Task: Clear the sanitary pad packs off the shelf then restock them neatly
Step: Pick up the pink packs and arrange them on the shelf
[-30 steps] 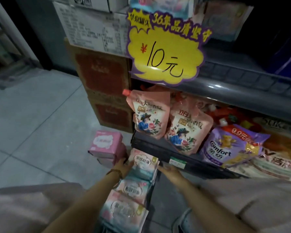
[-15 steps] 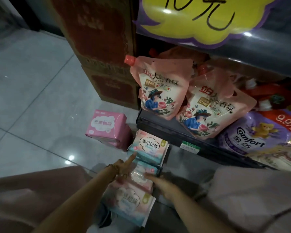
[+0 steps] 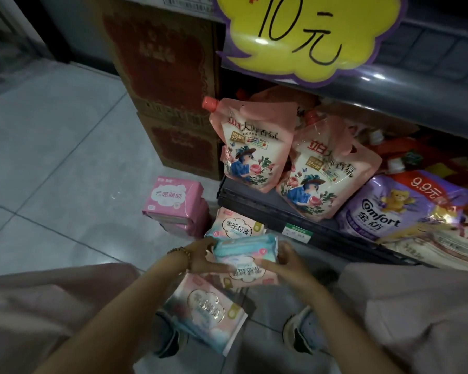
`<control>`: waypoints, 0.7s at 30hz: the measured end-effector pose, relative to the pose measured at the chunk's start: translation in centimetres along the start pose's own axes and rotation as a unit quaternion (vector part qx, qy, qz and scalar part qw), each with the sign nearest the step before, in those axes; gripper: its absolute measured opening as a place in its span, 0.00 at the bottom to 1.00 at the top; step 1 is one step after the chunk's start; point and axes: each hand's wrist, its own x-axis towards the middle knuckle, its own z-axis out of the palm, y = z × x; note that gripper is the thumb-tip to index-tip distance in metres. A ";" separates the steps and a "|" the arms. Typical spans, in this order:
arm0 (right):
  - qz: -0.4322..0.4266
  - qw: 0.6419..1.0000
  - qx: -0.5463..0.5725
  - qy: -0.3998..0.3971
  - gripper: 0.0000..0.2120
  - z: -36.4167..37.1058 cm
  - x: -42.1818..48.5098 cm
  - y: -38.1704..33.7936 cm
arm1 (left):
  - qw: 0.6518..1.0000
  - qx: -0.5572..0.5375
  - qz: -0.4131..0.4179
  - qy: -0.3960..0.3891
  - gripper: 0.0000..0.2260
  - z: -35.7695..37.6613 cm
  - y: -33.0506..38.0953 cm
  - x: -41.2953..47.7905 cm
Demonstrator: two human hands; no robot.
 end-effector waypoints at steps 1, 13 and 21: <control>-0.016 1.000 0.003 -0.014 0.23 -0.2 -0.3 -1.3 | 1.000 -0.015 0.000 0.009 0.32 -0.3 0.3 0.0; 0.017 0.986 0.156 0.054 0.28 2.3 0.4 -1.9 | 0.950 -0.312 -0.003 -0.011 0.14 1.9 4.5 -0.4; 0.012 0.998 0.036 0.055 0.16 1.1 4.4 -1.4 | 0.925 -0.316 0.020 0.210 0.19 -0.1 3.4 1.0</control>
